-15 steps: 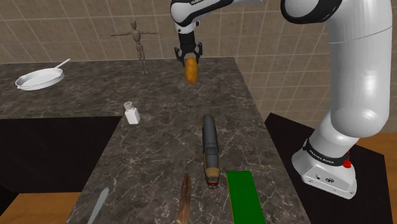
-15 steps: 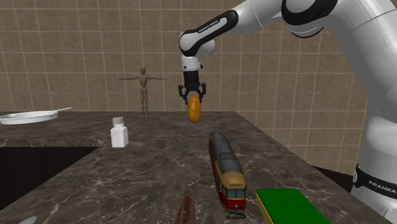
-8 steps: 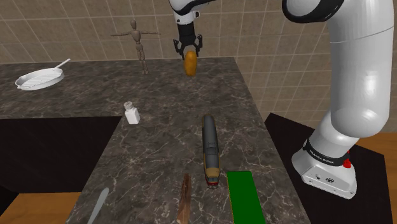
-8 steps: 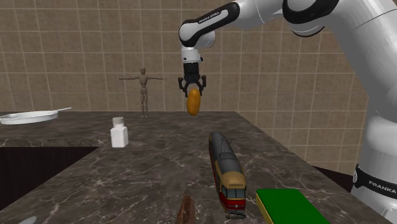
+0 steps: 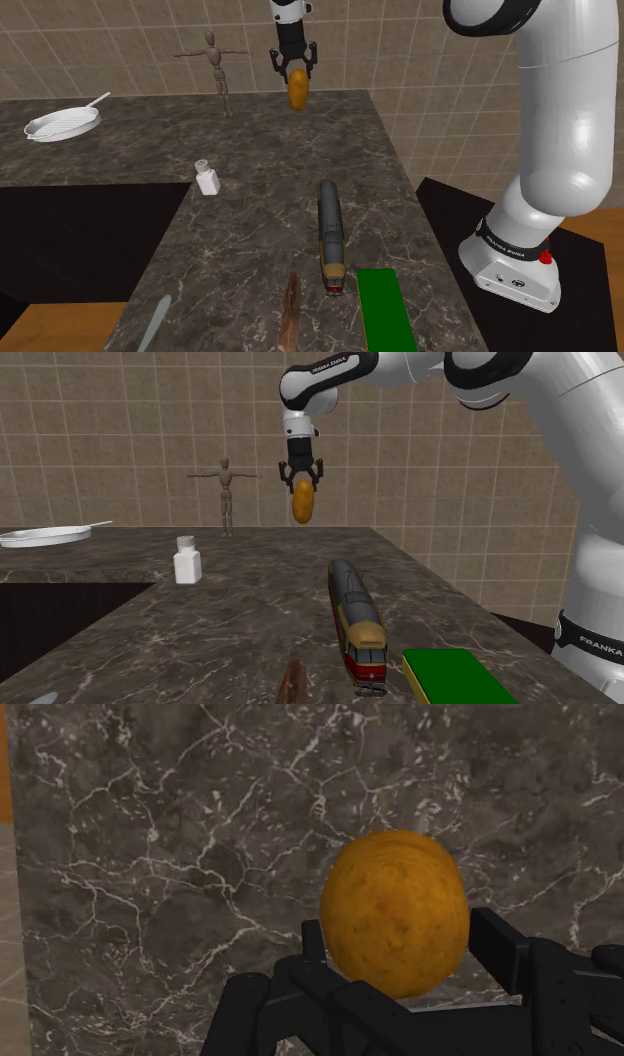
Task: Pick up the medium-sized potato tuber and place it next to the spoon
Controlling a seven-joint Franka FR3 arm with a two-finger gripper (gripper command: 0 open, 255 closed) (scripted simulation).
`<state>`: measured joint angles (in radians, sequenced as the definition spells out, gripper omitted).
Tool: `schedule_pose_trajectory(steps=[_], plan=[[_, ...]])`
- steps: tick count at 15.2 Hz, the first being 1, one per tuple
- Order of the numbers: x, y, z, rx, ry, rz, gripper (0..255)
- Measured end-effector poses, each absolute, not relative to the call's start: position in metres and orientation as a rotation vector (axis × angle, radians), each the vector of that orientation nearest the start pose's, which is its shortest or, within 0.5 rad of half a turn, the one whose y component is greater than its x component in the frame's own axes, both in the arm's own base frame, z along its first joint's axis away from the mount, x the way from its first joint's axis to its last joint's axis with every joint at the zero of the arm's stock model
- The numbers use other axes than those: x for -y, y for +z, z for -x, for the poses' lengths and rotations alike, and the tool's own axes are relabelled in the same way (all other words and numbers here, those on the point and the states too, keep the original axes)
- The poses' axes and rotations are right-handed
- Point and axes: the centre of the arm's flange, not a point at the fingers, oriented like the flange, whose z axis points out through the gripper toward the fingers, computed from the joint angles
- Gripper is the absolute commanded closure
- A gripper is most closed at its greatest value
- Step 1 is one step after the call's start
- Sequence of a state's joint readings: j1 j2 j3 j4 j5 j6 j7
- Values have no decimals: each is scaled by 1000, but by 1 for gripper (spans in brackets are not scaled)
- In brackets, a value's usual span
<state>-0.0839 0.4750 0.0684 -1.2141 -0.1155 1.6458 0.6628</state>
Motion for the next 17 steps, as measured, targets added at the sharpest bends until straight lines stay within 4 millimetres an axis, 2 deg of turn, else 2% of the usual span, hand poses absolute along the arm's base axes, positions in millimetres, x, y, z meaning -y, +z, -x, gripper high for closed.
schedule_pose_trajectory(steps=[2,8,17], plan=[[14,506,-685,-1068,22,3052,255],[-58,505,-653,-1068,23,3053,255],[-170,506,-616,-1067,23,3053,255]])
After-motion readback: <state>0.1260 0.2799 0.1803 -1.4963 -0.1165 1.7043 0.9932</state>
